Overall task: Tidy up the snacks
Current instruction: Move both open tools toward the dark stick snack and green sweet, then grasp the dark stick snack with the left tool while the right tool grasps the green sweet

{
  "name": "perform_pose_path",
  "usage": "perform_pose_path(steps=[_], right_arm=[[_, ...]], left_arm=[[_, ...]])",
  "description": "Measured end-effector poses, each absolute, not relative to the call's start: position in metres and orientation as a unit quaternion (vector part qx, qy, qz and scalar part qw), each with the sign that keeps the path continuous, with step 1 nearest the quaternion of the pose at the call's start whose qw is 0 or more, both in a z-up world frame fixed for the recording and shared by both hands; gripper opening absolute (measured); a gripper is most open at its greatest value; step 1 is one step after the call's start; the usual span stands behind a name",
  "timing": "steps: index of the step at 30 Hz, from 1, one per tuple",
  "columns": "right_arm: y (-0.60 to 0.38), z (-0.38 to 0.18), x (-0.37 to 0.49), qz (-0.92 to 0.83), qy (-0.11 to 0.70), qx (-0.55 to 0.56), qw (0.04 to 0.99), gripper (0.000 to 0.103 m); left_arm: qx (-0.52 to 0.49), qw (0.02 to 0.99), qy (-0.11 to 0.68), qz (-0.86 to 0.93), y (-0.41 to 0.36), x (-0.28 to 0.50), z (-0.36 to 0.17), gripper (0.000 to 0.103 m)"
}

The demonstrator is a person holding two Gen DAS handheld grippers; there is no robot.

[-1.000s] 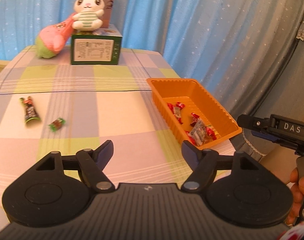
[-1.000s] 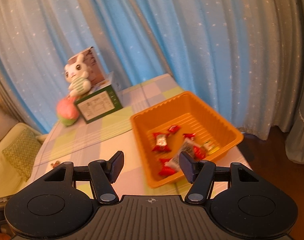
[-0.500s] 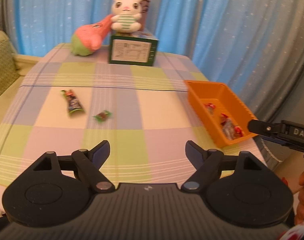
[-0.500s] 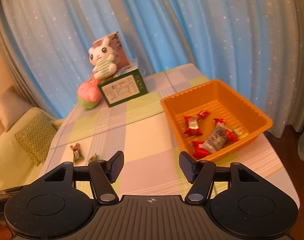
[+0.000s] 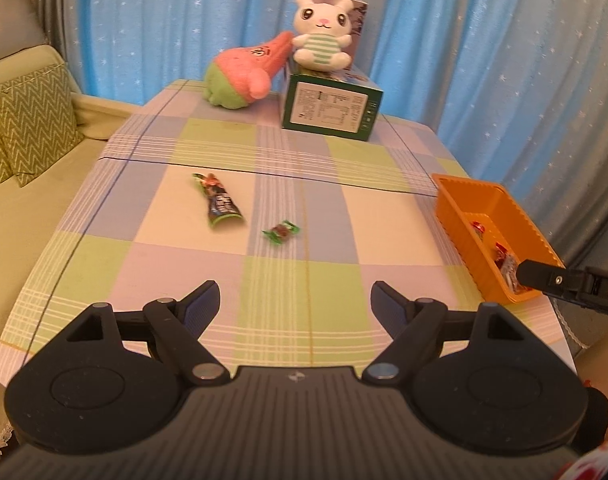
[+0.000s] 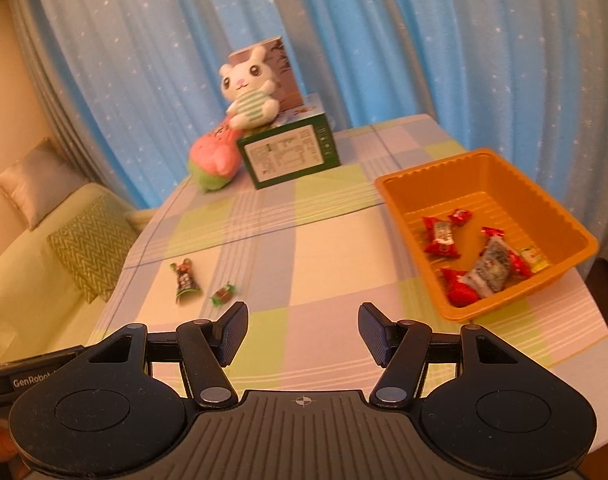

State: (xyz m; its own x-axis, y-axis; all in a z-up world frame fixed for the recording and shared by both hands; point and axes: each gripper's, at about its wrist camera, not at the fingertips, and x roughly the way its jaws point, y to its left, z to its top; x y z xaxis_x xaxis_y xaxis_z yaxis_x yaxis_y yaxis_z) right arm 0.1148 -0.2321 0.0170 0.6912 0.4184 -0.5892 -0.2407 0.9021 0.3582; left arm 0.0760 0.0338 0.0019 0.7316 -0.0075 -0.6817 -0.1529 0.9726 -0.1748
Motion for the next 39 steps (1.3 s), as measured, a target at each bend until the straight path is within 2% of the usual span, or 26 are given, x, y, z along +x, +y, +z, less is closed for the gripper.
perform_pose_path(steps=[15, 32, 33, 36, 39], right_arm=[[-0.161, -0.005, 0.150, 0.227, 0.362, 0.084, 0.900, 0.061], [-0.072, -0.088, 0.237, 0.267, 0.393, 0.094, 0.875, 0.061], [-0.068, -0.093, 0.242, 0.267, 0.393, 0.096, 0.875, 0.060], [-0.056, -0.106, 0.254, 0.273, 0.391, 0.099, 0.874, 0.048], [-0.044, -0.117, 0.265, 0.277, 0.390, 0.096, 0.873, 0.046]], left_arm=[[-0.107, 0.919, 0.370, 0.082, 0.080, 0.093, -0.011, 0.081], [-0.097, 0.913, 0.379, 0.112, 0.142, 0.188, -0.056, 0.081], [-0.098, 0.913, 0.379, 0.112, 0.144, 0.193, -0.060, 0.081], [-0.103, 0.914, 0.376, 0.113, 0.150, 0.205, -0.074, 0.081], [-0.116, 0.912, 0.375, 0.116, 0.157, 0.213, -0.084, 0.081]])
